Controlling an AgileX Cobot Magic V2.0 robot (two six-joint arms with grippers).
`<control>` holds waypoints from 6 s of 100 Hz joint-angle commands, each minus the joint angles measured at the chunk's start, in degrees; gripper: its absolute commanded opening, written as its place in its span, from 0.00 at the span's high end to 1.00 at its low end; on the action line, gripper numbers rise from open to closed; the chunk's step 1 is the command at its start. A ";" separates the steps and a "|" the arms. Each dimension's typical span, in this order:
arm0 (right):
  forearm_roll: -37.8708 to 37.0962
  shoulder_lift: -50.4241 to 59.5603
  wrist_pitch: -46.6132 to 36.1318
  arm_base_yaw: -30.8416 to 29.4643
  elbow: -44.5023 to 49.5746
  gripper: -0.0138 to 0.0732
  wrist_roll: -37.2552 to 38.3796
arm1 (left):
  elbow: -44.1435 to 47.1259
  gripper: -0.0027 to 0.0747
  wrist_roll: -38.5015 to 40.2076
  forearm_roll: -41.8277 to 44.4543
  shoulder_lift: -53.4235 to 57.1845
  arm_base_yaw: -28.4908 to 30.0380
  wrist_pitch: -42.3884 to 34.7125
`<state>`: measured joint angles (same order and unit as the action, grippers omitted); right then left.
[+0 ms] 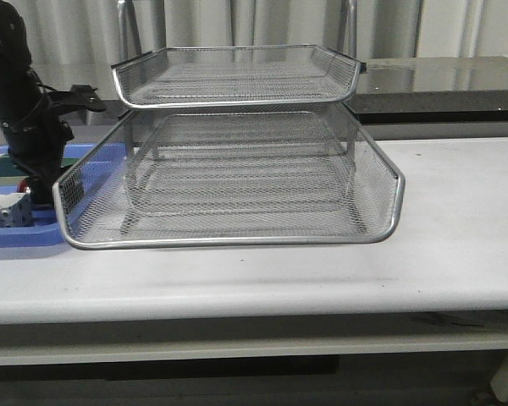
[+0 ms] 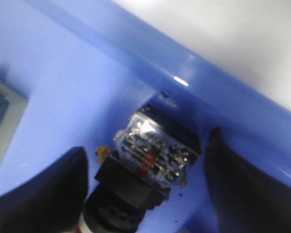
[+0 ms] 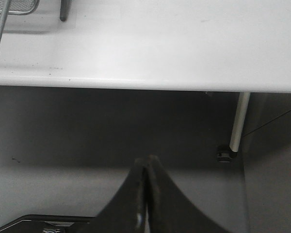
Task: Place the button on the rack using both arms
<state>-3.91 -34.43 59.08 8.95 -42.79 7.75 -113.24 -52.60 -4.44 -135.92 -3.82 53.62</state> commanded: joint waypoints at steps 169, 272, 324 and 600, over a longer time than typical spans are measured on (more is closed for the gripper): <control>-1.19 -0.09 -2.67 -0.11 -2.01 0.92 -0.18 | 1.27 0.99 22.16 -3.38 35.67 -17.13 18.92; -1.19 -0.09 -2.67 -0.11 -2.01 0.92 -0.18 | 6.40 0.87 22.06 -5.06 23.59 -32.44 18.89; -1.19 -0.09 -2.67 -0.11 -2.01 0.92 -0.18 | 6.40 0.27 22.38 -6.50 24.23 -32.44 18.89; -1.19 -0.09 -2.67 -0.11 -2.01 0.92 -0.18 | 96.23 0.62 25.65 -31.22 124.38 3.86 -42.49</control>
<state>-3.91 -34.43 59.12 8.95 -42.79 7.75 -15.51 -27.49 -34.45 -11.01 -0.06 16.13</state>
